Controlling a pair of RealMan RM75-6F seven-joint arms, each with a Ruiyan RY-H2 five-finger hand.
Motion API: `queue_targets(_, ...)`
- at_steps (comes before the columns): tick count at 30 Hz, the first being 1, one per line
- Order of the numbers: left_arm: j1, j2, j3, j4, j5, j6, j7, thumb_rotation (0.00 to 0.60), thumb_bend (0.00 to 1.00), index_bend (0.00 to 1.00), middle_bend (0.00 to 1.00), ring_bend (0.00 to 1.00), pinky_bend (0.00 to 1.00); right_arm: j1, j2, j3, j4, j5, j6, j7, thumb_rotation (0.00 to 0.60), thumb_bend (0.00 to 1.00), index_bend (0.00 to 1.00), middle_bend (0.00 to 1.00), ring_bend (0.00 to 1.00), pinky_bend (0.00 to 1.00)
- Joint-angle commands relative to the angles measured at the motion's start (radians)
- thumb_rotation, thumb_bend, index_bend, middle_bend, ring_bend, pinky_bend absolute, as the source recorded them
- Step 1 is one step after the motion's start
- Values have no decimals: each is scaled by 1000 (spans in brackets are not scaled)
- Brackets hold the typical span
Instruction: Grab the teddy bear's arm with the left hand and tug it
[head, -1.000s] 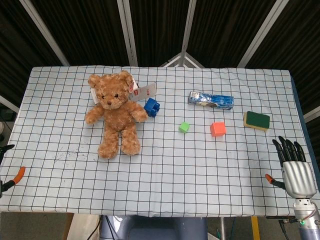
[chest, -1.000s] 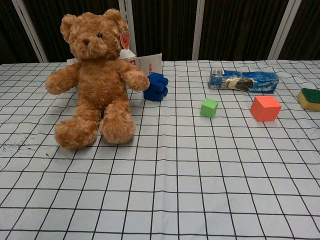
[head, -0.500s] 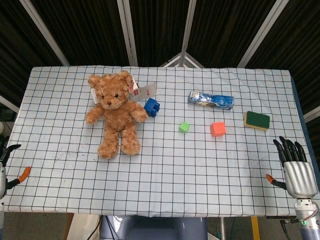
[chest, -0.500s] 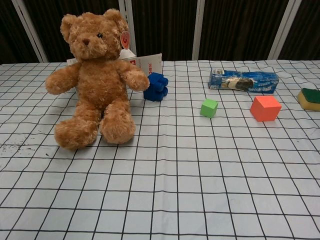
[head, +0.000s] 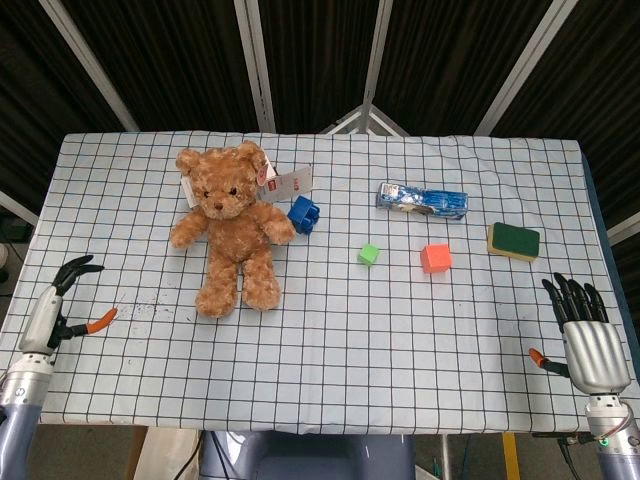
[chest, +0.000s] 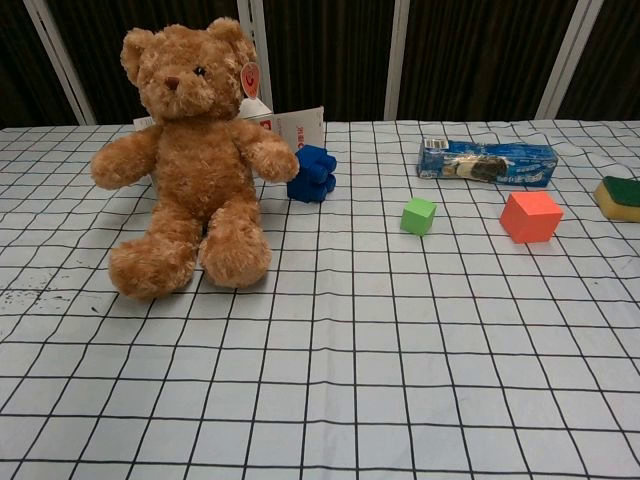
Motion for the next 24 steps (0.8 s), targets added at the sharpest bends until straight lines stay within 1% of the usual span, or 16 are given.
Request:
queue_targets(1,-82,-8,-74,14,-115,-138,-119,600,331,252,95,0,0,1,0,-1,-1,-1,-1,0,600,102,0,0,0,0)
queue_targets(6,-150,-43,-111,47,-207,-242,-128,600,303,234,70,0,0,2,3,-1,-1,2,-7,8,600,102,0,0,0,0)
queue_targets(10,-196,-82,-129,78,-277,-295,-109,600,265,185,42,0,0,4,6,0,1,8,-13,13,600,102,0,0,0,0)
queue_targets(17,-249,-183,-148,170,-386,-295,-43,600,261,105,23,0,0,6,9,1,4,10,-18,25,600,101,0,0,0,0)
queue_targets(24,-287,-268,-156,256,-436,-292,6,600,261,100,23,0,0,11,8,2,9,18,-31,28,600,102,0,0,0,0)
